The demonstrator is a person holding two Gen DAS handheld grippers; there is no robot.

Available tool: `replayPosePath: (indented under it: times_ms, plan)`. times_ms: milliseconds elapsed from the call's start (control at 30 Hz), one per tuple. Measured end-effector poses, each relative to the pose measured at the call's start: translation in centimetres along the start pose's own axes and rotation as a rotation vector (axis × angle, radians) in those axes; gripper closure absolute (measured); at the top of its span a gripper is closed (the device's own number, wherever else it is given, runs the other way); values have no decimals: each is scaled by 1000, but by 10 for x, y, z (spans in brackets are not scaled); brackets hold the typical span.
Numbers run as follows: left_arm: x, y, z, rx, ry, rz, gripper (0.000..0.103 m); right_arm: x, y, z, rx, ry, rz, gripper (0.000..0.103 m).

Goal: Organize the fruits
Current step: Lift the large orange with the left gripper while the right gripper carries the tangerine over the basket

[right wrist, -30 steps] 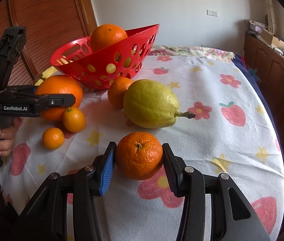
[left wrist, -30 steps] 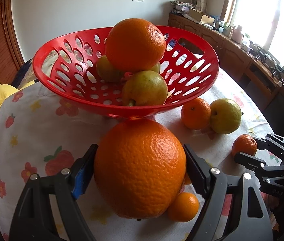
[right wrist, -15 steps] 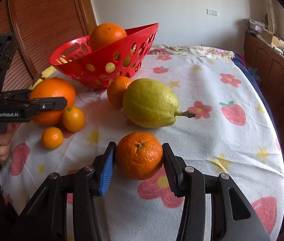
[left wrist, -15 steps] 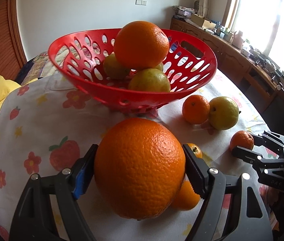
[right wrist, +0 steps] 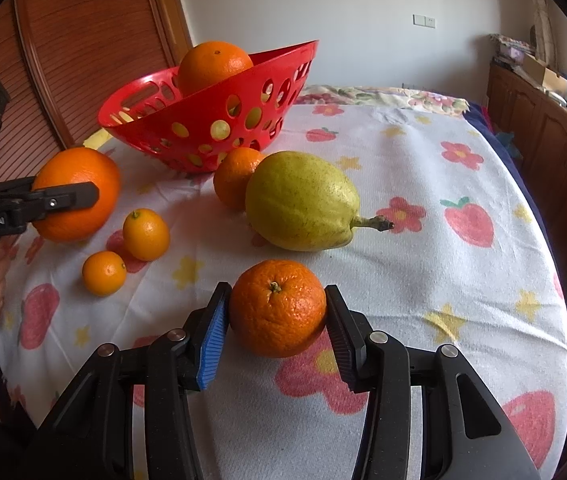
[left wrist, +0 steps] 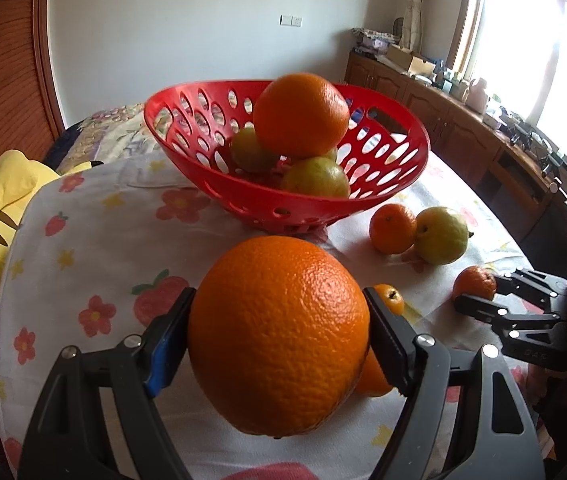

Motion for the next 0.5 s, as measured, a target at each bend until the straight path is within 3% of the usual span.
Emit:
replayPosePath:
  times_ms: [500]
  plan:
    - [-11,49,29,-114,-40,-13,24,3,5,1,-17,22,-15,57]
Point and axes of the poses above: each gripper's, at about its wrist camera, not at the fingertips, and y roughly against the way its jaws point, x to its left, z to its top, the point moved 7 cm from there along -y, roughly the way its jaws point, and after that the axes turned 5 degrees about x, right-handed, at the moved point
